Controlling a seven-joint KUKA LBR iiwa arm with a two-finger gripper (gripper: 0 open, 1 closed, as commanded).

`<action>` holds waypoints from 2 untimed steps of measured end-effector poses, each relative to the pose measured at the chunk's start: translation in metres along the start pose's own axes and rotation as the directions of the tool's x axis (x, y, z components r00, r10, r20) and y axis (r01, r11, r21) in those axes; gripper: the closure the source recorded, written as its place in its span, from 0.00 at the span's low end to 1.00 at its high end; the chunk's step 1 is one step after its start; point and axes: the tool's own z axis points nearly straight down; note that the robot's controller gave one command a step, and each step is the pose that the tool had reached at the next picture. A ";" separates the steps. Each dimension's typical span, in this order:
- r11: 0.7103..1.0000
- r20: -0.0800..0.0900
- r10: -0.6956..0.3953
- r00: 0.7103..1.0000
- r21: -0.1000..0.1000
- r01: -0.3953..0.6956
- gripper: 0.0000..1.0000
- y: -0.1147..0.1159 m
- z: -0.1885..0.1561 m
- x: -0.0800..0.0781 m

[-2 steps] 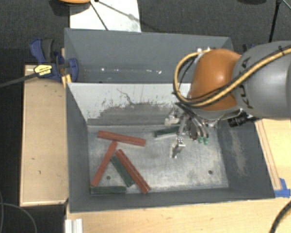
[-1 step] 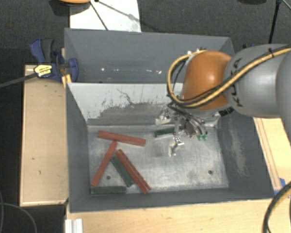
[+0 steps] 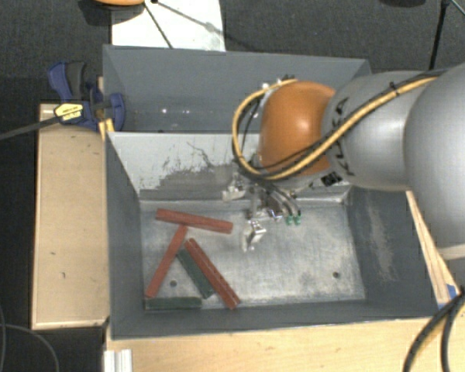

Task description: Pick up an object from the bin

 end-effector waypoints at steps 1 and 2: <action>1.000 0.000 0.013 1.000 -0.006 -0.013 0.00 0.027 0.008 -0.006; 0.990 0.013 -0.141 0.990 -0.002 0.141 1.00 0.045 0.033 -0.013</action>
Offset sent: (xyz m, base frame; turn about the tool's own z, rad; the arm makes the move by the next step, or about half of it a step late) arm -0.0007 0.0452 -0.0376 -0.1424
